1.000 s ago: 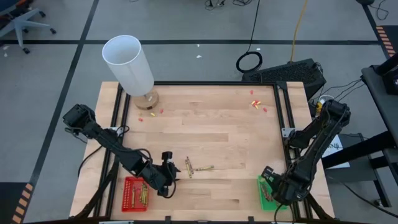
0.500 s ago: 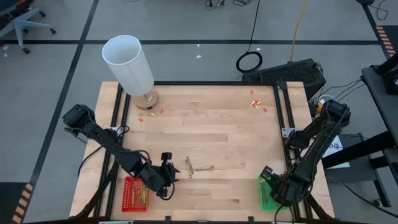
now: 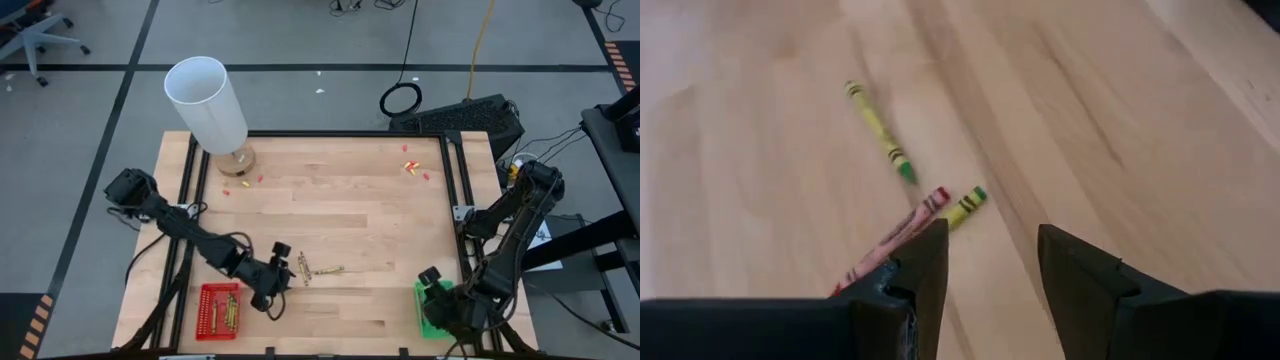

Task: Sort crayons
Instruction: Put the green crayon into the red bin

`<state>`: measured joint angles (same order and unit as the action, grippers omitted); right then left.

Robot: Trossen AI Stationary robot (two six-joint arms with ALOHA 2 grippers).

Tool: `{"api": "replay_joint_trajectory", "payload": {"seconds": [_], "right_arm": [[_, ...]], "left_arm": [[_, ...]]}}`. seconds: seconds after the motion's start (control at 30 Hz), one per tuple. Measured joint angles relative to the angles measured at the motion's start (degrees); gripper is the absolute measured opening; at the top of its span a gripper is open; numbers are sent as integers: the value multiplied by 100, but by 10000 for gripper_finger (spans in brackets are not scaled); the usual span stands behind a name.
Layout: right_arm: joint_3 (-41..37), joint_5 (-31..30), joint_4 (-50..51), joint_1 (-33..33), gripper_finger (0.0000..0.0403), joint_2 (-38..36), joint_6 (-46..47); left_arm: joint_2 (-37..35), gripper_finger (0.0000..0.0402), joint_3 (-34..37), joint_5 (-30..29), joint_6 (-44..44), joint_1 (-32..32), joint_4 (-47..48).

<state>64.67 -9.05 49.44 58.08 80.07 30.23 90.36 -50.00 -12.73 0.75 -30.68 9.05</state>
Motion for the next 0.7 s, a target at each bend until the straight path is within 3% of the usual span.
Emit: {"api": "replay_joint_trajectory", "payload": {"seconds": [0.27,0.43,0.7], "right_arm": [[43,-1632,-1370,-36,154,0,-54],[-19,-1903,-1553,-108,153,0,-292],[-242,-1953,-1925,-305,153,0,-718]], "left_arm": [[550,153,-514,1112,1297,663,88],[884,153,-732,1345,1785,1015,668],[1036,151,-786,1985,1923,1500,714]]}}
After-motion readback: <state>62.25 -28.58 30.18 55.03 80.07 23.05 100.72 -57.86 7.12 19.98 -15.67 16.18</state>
